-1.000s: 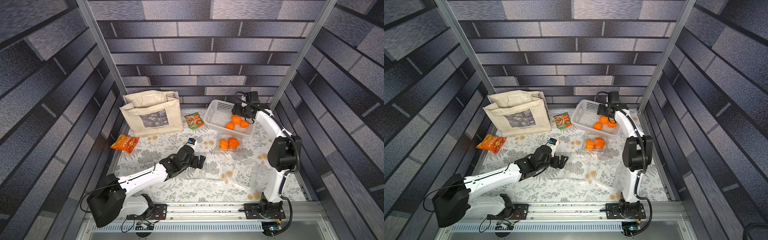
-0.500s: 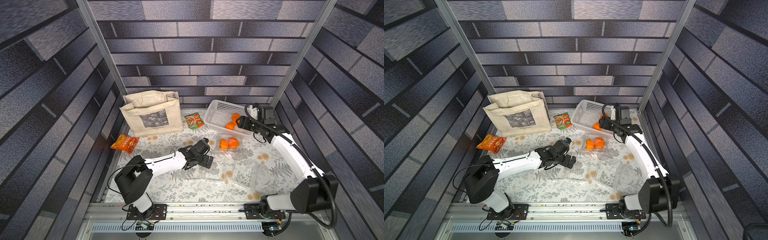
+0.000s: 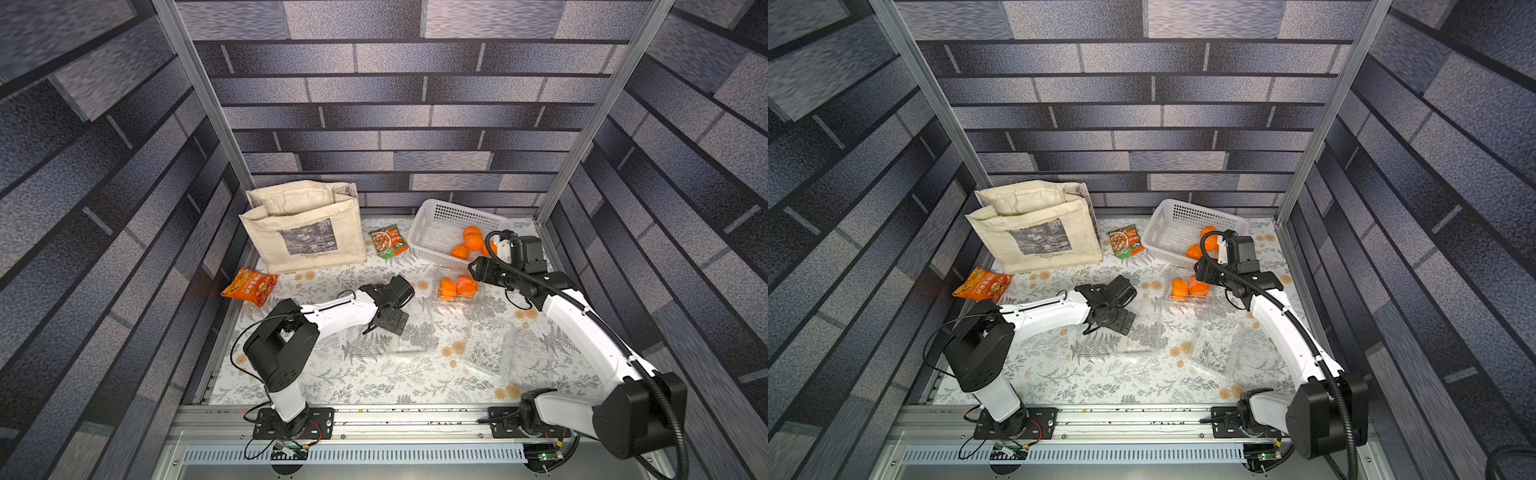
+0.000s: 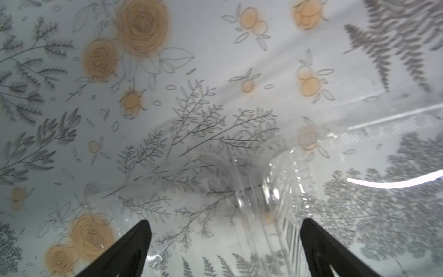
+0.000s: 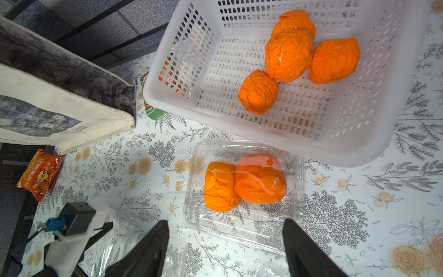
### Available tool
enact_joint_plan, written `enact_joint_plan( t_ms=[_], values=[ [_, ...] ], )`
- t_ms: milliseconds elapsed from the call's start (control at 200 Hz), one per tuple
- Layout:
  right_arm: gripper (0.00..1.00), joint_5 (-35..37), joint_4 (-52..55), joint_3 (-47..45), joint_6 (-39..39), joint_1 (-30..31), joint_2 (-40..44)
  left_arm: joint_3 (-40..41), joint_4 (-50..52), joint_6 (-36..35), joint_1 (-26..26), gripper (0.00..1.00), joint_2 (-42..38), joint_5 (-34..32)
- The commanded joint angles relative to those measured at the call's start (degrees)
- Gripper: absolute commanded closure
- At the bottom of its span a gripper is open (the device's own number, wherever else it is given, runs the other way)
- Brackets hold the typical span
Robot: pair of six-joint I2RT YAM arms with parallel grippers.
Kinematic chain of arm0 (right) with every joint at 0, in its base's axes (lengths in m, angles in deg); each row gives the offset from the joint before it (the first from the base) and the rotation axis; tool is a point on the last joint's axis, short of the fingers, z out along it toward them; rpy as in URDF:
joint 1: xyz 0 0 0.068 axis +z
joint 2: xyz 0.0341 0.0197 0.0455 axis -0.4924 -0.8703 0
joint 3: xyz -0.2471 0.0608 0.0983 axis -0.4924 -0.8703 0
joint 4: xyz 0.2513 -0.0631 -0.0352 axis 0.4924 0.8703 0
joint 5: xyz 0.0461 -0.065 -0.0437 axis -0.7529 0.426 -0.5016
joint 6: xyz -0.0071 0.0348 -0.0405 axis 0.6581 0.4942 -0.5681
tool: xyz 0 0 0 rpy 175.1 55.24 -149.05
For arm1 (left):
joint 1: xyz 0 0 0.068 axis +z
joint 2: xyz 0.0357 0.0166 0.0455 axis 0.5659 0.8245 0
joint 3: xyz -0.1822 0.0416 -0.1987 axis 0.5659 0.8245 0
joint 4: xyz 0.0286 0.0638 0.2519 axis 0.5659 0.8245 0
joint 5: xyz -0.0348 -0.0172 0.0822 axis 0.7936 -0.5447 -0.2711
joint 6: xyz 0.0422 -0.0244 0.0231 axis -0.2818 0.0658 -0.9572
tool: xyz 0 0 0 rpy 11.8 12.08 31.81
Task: Take oranges out of containers
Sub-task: Move the packing box to the center of the board.
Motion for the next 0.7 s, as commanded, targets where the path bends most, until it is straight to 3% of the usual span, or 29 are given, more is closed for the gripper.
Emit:
enact_joint_plan(
  t_ms=[0, 225, 386, 511, 606, 696],
  values=[
    [0.23, 0.29, -0.36, -1.47, 0.18, 0.44, 1.64, -1.92, 5.07, -3.6, 3.08, 0.0, 0.09, -5.92],
    [0.23, -0.28, -0.64, -4.38, 0.59, 0.4, 2.53, -4.26, 7.83, -9.59, 16.18, 0.0, -1.47, -7.66],
    [0.22, 0.05, -0.67, -5.5, 0.61, 0.39, 1.72, -6.57, 6.93, -10.25, 20.86, 0.0, -5.5, -6.78],
    [0.22, -1.11, -1.31, -5.5, 1.01, 0.41, 0.61, -8.54, 5.73, -10.99, 17.98, 0.0, -7.65, -7.36],
    [0.22, -0.71, -1.94, -5.46, 1.14, 0.42, 0.14, -9.99, 4.87, -11.38, 12.6, 0.0, -8.3, -10.04],
    [0.22, -0.04, -1.75, -4.78, 0.81, 0.4, -1.0, -11.37, 3.42, -9.85, 7.1, 0.0, -8.18, -8.57]
  ],
)
